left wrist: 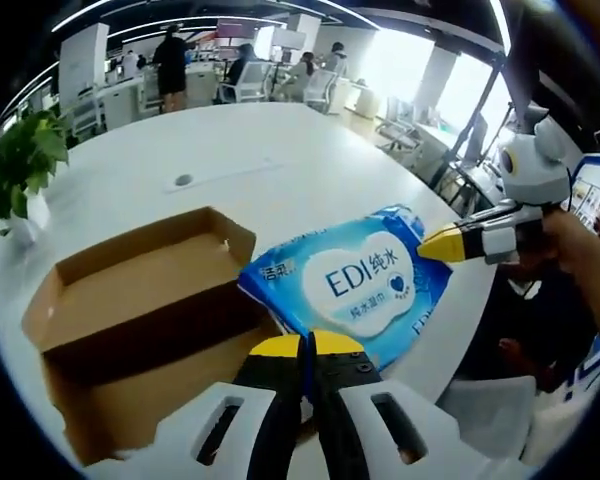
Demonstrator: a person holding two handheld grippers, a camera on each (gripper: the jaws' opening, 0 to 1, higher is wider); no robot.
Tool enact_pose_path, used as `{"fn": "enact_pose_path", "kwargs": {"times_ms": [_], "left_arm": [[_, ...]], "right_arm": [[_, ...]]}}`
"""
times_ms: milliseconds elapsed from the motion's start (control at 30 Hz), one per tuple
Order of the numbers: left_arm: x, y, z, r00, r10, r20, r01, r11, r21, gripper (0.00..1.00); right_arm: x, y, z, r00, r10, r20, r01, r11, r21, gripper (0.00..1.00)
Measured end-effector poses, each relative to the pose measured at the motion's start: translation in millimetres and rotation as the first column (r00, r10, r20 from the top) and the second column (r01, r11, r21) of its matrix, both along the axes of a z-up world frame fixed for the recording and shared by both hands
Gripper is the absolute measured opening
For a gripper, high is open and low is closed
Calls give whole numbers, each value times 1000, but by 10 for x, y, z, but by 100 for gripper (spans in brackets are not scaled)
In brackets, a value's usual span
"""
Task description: Operate the shoe box by opening the lid, removing the specified soft item, and placing it in the target area until the item is outside and the box remains undamaged.
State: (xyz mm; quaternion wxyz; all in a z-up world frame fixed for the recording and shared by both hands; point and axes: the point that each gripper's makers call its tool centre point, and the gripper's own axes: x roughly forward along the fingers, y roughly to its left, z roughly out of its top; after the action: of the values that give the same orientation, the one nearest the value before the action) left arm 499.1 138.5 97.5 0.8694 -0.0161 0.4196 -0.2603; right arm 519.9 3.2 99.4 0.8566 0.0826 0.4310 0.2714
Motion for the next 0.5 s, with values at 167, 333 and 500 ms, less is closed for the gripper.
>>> {"fn": "enact_pose_path", "kwargs": {"times_ms": [167, 333, 500], "left_arm": [[41, -115, -48, 1000, -4, -4, 4, 1000, -10, 0], [100, -182, -88, 1000, -5, -4, 5, 1000, -15, 0], [184, -248, -146, 1000, -12, -8, 12, 1000, -14, 0]], "right_arm": [[54, -117, -54, 1000, -13, -8, 13, 1000, -14, 0], [100, -181, -86, 1000, -24, -13, 24, 1000, -19, 0], [206, -250, -146, 1000, -25, -15, 24, 999, -33, 0]]}}
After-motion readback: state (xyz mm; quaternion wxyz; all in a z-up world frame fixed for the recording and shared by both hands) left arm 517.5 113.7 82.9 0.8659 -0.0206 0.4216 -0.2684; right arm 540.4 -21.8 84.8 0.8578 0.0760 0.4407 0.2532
